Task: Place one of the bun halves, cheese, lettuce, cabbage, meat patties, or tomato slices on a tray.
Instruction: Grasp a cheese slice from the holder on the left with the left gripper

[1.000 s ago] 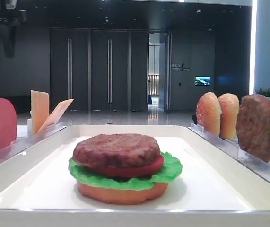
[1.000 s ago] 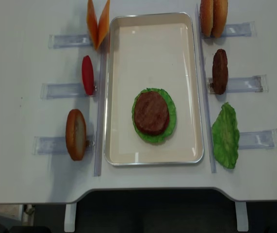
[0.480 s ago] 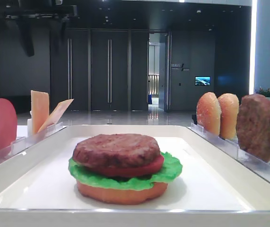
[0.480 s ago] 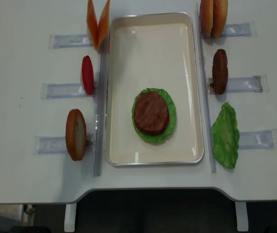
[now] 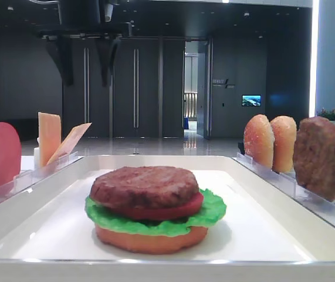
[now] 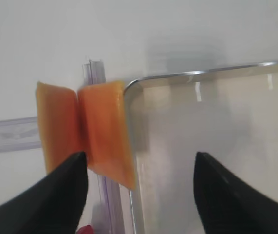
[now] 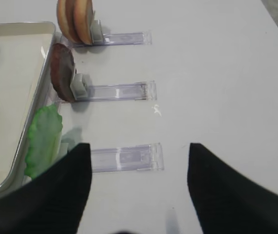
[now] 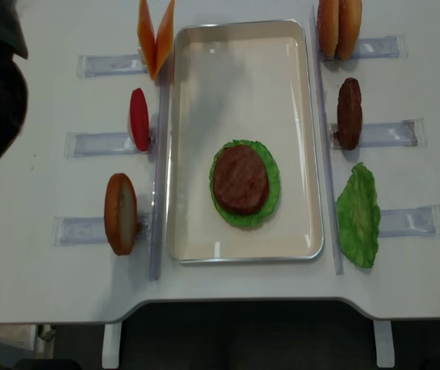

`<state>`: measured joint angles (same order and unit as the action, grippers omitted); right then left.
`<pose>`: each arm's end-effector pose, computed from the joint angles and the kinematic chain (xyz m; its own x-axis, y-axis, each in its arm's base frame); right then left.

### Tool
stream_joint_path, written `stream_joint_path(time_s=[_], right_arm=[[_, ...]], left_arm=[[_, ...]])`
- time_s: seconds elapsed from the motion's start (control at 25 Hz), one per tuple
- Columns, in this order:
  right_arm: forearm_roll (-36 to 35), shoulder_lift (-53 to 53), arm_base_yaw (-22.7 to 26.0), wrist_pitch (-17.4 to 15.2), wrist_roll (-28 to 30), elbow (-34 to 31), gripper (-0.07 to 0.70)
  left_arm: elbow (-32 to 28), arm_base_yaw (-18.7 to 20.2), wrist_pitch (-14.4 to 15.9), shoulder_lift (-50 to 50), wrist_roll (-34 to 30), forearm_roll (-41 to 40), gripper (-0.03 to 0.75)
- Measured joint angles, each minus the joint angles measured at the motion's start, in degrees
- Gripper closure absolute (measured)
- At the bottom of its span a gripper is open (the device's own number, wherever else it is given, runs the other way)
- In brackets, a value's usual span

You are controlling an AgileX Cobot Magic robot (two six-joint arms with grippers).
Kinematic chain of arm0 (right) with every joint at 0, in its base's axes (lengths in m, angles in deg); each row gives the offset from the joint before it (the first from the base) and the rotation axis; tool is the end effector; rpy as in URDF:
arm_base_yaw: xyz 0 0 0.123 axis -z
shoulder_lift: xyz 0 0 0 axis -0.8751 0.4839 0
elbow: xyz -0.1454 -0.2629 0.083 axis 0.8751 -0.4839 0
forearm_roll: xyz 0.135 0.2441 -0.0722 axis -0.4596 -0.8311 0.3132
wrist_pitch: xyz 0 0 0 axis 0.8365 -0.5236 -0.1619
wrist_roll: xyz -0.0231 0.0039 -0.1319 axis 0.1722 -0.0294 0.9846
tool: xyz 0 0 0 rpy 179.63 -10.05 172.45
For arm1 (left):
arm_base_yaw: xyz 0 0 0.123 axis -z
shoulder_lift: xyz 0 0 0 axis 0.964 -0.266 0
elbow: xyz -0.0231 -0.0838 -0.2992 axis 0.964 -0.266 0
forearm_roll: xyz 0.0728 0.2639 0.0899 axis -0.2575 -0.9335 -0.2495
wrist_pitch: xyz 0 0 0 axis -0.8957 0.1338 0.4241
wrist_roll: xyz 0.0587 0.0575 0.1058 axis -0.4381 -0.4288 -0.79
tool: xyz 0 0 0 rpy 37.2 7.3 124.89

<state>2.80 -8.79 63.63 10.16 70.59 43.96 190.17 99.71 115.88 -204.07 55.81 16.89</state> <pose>0.0321 0.0134 0.2699 -0.5049 -0.0082 -0.8632 -0.0665 0.9974 0.0294 0.4912 -0.2084 0.2575 -0.9276 0.0872 -0.3633 0.0834 0.9962 0.0264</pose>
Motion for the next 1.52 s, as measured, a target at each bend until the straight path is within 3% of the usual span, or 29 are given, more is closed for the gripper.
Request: stream_joint_path(time_s=[1.24,1.52], right_arm=[[0.0,0.0,-1.1,0.0,0.0,0.0,0.216],[0.0,0.0,-1.1,0.0,0.0,0.0,0.216]], left_arm=[[0.0,0.2,-0.3,-9.3,1.4,-3.4,0.195],[0.0,0.2,-0.3,-9.4,1.4,-3.4,0.286]])
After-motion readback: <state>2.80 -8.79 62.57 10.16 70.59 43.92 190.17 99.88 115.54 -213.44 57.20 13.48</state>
